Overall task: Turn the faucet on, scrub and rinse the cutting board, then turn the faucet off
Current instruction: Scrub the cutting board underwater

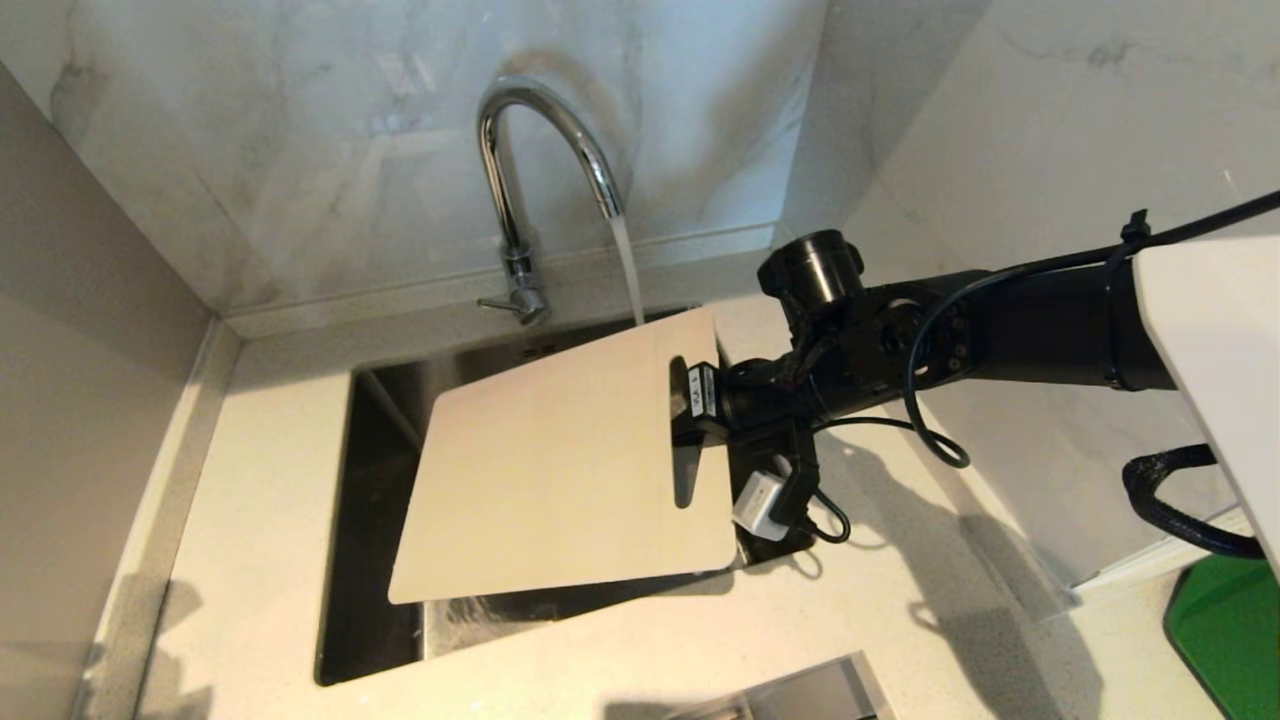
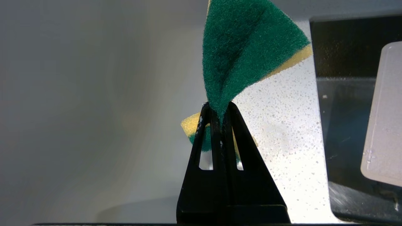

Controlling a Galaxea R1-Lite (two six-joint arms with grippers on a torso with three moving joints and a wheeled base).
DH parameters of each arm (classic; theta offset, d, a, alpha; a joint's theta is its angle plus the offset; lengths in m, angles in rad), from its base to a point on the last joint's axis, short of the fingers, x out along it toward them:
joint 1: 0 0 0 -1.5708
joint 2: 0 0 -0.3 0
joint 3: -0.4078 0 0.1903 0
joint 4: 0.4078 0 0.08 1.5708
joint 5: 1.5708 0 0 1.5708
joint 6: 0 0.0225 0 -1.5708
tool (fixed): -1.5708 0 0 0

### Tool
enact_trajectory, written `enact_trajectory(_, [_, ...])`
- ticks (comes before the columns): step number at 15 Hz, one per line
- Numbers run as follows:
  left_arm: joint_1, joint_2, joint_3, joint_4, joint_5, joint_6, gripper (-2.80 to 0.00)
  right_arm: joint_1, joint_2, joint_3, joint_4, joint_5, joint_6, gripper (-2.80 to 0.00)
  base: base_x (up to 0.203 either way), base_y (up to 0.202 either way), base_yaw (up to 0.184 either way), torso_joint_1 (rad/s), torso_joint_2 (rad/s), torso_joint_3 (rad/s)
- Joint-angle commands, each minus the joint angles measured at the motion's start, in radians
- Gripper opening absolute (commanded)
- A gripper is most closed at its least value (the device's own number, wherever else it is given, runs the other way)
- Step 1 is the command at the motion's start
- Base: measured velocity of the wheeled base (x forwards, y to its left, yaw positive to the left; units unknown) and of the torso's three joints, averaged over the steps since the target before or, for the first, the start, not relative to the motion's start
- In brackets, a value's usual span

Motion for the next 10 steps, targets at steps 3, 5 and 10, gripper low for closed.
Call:
enact_trajectory(3, [-0.001, 0.052, -0.006, -0.003, -0.006, 0.004, -2.80, 0.002, 0.001, -0.002, 0.001, 0.003, -0.011, -2.80, 0.000, 0.000, 0.000, 0.000, 0.00, 0.000])
enact_trajectory(5, [-0.004, 0.113, -0.014, -0.008, -0.006, 0.001, -2.80, 0.006, -0.002, 0.000, 0.001, 0.003, -0.011, -2.80, 0.000, 0.000, 0.000, 0.000, 0.00, 0.000])
enact_trajectory(10, [-0.001, 0.186, -0.054, -0.009, -0.016, -0.003, -2.80, 0.009, -0.003, 0.000, 0.001, 0.004, -0.009, -2.80, 0.000, 0.000, 0.000, 0.000, 0.00, 0.000])
